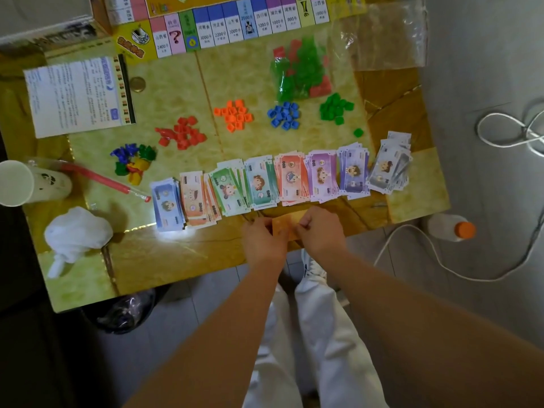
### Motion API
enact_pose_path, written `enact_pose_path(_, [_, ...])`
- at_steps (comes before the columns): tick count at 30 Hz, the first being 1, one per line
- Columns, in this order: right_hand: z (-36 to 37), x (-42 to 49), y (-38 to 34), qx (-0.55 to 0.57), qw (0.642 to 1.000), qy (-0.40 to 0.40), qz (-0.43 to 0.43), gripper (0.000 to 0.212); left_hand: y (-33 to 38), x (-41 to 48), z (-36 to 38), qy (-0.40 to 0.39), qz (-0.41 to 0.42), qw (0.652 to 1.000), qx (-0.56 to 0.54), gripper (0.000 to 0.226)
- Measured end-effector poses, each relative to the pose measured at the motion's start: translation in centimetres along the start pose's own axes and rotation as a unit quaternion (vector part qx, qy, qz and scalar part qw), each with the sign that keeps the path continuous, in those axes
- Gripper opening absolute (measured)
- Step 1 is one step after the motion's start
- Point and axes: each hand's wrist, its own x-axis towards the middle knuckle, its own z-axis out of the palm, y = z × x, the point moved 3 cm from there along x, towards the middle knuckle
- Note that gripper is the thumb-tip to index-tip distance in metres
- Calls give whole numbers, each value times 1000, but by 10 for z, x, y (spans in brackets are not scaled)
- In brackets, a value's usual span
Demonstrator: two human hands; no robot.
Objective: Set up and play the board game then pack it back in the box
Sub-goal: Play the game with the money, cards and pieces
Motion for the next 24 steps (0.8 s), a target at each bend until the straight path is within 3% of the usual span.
enact_pose_path(2, [-1, 0, 0, 1, 1000, 3, -6, 18, 3, -1, 1, 24, 22, 999, -5, 7])
enact_pose_path(4, [-1, 1, 1, 2, 1000, 5, -10, 20, 7, -3, 1, 27, 26, 999, -16, 12])
enact_pose_path(7, [1, 2, 1, 0, 1000, -2, -10, 20, 7, -1, 4, -2, -25, 998, -55, 17])
enact_pose_path(9, [-1, 1, 1, -2, 1000, -8, -13, 20, 9, -1, 4, -29, -26, 999, -23, 10])
enact_pose_path(14, [-15, -6, 0, 96, 993, -48, -51, 15, 10, -1, -11, -17, 38, 998, 42, 20])
enact_pose_path(16, [-25, -11, -2, 132, 988, -39, -68, 12, 10, -2, -16, -27, 47, 999, 4, 20])
enact_pose_path(20, [-47, -23, -17, 246, 965, 5, -92, 28, 16, -9, -27, -80, 31, 991, -103, 18])
enact_pose_path(24, [-61, -26, -42, 185, 969, -110, -117, 16, 32, -13, -35, -112, 10, 977, -182, 21])
